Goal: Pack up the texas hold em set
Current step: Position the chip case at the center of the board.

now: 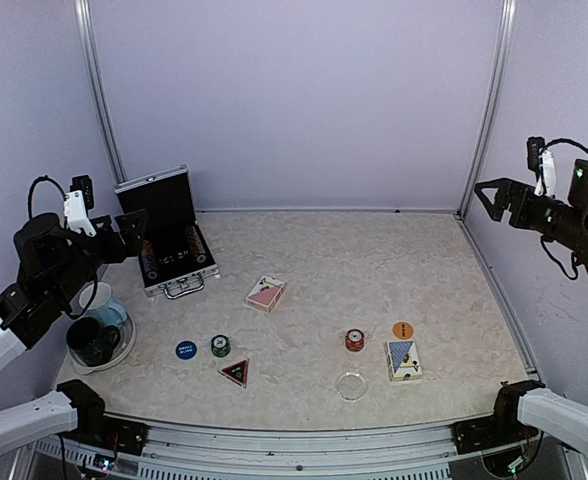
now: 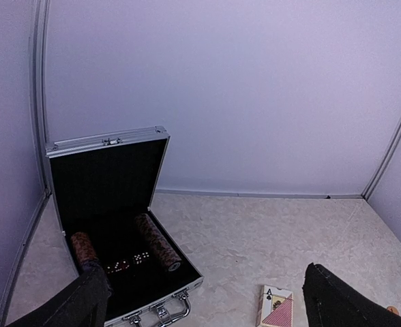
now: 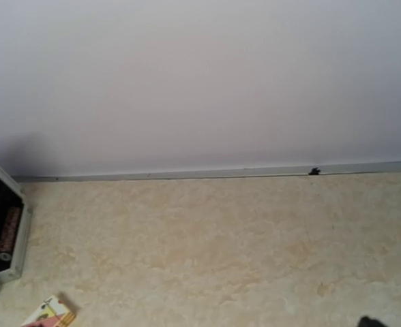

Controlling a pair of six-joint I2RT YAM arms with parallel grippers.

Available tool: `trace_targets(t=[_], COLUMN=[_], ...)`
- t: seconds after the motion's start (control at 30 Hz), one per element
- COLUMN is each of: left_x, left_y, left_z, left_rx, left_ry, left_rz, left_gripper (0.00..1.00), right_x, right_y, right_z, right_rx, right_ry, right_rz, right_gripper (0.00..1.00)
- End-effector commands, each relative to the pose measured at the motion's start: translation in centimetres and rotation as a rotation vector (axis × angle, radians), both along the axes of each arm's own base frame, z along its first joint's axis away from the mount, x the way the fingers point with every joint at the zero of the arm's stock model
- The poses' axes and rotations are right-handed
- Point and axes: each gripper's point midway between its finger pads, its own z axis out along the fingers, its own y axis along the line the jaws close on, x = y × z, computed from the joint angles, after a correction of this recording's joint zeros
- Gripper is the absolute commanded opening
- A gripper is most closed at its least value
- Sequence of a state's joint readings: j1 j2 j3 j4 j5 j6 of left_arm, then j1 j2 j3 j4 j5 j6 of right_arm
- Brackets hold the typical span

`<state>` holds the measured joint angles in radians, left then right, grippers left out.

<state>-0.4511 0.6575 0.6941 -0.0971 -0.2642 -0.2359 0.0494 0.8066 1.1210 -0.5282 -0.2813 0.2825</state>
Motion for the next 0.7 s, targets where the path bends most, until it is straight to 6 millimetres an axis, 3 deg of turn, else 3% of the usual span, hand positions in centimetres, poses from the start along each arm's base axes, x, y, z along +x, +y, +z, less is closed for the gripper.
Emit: trace_targets(t=[0.0, 0.67], left_x=[0.2, 1.1], left_y=[0.0, 0.7], left_z=[-0.1, -1.9], left_rx=[-0.016, 0.024], left_ry=[0.000, 0.060], left_rz=[0.001, 0.059], left_gripper=[0.99, 0.99], right_x=[-0.8, -0.9], right_y=[0.3, -1.1], right_z=[0.0, -4.0], right_rx=[-0.007, -0.068], right_ry=[-0.008, 0.016], right_rz=[0.033, -0.044], right_gripper=[0.99, 0.99])
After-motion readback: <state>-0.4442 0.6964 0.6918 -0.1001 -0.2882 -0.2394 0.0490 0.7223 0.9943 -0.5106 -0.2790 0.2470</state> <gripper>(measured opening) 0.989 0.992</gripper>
